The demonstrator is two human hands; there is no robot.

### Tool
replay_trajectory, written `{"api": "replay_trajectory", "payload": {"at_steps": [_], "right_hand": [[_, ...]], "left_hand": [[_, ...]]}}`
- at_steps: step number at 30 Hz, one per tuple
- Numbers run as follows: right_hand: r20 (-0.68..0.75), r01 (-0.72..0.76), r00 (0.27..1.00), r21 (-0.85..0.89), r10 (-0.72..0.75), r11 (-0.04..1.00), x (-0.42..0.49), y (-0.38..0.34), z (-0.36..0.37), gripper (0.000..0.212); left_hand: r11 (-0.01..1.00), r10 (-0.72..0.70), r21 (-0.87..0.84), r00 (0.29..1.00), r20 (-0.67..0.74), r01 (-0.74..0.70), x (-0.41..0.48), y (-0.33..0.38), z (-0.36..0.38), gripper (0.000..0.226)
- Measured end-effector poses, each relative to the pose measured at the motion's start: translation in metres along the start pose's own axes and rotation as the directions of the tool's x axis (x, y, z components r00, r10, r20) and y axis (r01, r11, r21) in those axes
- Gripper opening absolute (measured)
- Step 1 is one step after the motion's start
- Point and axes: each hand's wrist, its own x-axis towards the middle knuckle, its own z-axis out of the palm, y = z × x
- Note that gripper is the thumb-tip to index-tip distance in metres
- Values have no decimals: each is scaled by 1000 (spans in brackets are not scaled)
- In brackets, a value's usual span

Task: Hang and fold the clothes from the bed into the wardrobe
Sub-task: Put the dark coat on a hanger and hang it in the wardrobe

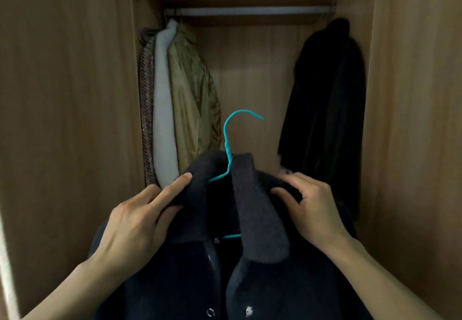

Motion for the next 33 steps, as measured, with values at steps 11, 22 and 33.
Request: {"api": "replay_trajectory", "payload": {"at_steps": [11,22,33], "right_hand": [[313,40,937,345,-155,938,115,54,16,54],[383,245,888,71,-253,967,169,94,87,79],[86,310,945,76,-316,948,253,141,155,64]], "left_hand": [[966,-30,251,989,-147,67,89,-30,16,51],[960,23,277,977,-213,38,138,-115,72,52],[930,110,369,954,-280,1,205,-173,90,51]]}}
